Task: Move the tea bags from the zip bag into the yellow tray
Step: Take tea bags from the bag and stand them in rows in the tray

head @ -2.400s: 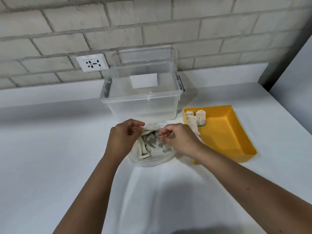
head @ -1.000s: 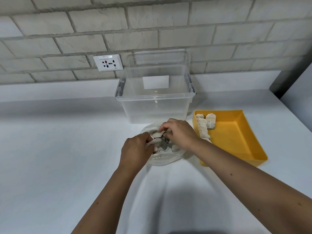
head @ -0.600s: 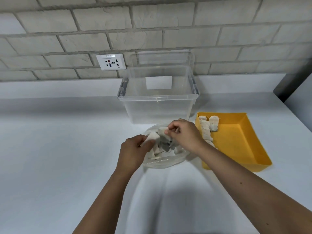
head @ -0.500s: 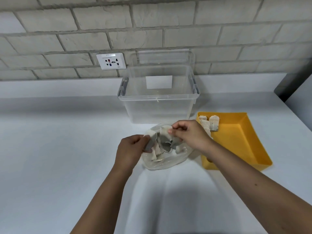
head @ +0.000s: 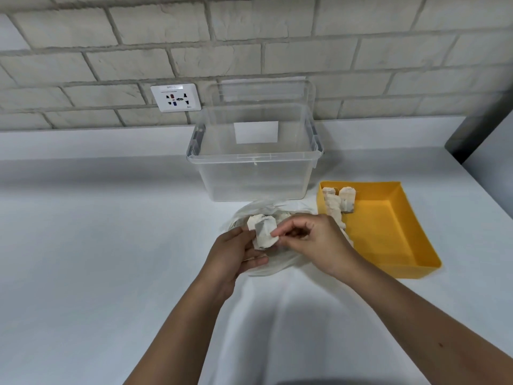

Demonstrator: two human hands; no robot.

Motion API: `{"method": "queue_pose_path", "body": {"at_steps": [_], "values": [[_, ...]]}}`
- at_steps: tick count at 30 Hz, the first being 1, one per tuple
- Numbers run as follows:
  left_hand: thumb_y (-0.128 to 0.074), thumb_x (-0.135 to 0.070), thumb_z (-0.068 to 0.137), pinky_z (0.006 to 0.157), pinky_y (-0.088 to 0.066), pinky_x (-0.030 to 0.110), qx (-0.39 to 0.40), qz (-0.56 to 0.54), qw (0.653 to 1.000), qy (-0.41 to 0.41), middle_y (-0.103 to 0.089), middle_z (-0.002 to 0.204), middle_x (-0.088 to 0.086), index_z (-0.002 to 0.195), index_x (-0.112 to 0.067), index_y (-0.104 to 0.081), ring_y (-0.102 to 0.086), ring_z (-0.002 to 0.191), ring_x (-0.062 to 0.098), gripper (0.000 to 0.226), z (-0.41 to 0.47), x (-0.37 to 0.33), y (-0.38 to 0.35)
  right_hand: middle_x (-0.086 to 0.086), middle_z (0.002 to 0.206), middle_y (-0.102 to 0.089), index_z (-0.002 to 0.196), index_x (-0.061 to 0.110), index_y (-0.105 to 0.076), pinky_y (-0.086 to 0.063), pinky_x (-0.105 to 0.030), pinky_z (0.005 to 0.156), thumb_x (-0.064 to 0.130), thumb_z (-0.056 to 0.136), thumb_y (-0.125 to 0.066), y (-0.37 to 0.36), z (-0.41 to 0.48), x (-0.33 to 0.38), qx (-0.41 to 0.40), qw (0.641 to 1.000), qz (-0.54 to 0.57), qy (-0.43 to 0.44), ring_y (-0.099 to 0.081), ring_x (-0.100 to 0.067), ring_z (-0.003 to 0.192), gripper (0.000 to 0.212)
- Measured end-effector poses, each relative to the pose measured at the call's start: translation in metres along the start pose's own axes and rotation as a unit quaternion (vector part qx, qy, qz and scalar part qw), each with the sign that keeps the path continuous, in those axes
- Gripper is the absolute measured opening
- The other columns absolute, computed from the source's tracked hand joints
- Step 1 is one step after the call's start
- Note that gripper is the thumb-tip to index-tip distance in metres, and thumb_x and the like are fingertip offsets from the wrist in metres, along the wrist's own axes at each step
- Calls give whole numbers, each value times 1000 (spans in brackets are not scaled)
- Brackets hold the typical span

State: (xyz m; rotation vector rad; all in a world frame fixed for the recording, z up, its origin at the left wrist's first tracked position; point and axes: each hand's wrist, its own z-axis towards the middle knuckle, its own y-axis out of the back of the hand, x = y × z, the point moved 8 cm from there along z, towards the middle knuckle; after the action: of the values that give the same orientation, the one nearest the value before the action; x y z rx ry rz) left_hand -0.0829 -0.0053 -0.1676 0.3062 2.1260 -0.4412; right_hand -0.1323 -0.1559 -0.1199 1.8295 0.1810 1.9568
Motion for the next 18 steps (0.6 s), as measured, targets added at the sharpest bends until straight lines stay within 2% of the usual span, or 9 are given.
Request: {"method": "queue_pose_path", "body": {"at_steps": [3, 6, 8, 10, 12, 15, 18], "values": [[-52, -23, 102, 82, -62, 38, -4, 24, 1000, -19, -77, 100, 13, 111, -8, -70, -75, 93, 28, 25, -1, -3, 0, 3, 88, -74, 91, 17, -78, -55, -32, 81, 5, 77, -78, -4, -3, -5, 8, 1000, 5, -11, -68, -15, 84, 18], [-62, -27, 97, 77, -62, 32, -14, 75, 995, -60, -77, 98, 12, 104, -13, -74, -74, 88, 21, 19, -1, -6, 2, 3, 89, -73, 97, 17, -77, -55, -29, 82, -2, 79, -71, -8, -4, -4, 33, 999, 1, -8, -68, -17, 82, 27], [-64, -25, 96, 80, -61, 34, -16, 94, 991, -89, -77, 98, 10, 105, -17, -75, -74, 93, 23, 16, -2, -9, 2, 1, 87, -73, 100, 17, -74, -55, -31, 81, -4, 82, -65, -7, -3, -5, 22, 998, 45, -27, -68, -25, 81, 30], [-64, -23, 96, 85, -61, 38, -6, 104, 989, -108, -78, 97, 9, 108, -18, -74, -73, 96, 25, 16, -2, -11, -1, -5, 84, -72, 100, 17, -70, -55, -33, 78, 3, 85, -68, -2, 1, -8, -12, 994, 98, -54, -67, -23, 74, 21], [-66, -22, 95, 84, -60, 36, -1, 109, 987, -121, -78, 94, 9, 108, -17, -74, -74, 94, 23, 16, -4, -12, -4, -5, 81, -71, 97, 15, -70, -54, -31, 73, 13, 83, -75, 2, 5, -8, -42, 992, 103, -63, -64, -15, 70, 15], [-67, -21, 93, 83, -59, 35, -8, 95, 988, -125, -78, 94, 10, 105, -16, -76, -73, 90, 24, 16, -5, -12, -5, 5, 75, -71, 85, 12, -73, -54, -23, 69, 13, 76, -81, 3, 8, -6, -62, 994, 67, -59, -61, -5, 67, 12], [-65, -23, 95, 82, -61, 33, -25, 64, 991, -112, -78, 98, 11, 100, -15, -80, -71, 88, 23, 18, -5, -11, 1, 5, 76, -72, 81, 11, -75, -54, -24, 67, 13, 74, -82, 10, 4, 2, -80, 996, 40, -30, -64, -10, 68, 10]]}}
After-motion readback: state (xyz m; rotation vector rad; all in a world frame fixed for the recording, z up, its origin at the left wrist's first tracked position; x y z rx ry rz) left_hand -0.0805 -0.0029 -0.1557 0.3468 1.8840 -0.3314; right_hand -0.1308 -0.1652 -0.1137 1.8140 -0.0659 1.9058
